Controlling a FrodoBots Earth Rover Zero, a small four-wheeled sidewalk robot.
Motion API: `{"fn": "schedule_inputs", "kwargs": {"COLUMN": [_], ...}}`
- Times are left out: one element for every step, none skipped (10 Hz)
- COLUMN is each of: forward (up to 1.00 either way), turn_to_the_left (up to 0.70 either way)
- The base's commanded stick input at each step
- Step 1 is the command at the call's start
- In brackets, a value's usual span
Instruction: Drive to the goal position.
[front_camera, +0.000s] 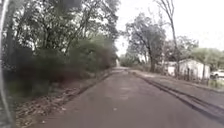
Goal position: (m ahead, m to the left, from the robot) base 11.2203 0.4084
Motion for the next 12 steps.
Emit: {"fn": "schedule_inputs", "kwargs": {"forward": [0.7, 0.7, 0.7, 0.7, 0.7, 0.7, 0.7, 0.7, 0.7, 0.7, 0.7, 0.7], "turn_to_the_left": [0.0, 0.0, 0.0, 0.0, -0.04, -0.08, -0.18, -0.1, 0.0, 0.0, 0.0, 0.0]}}
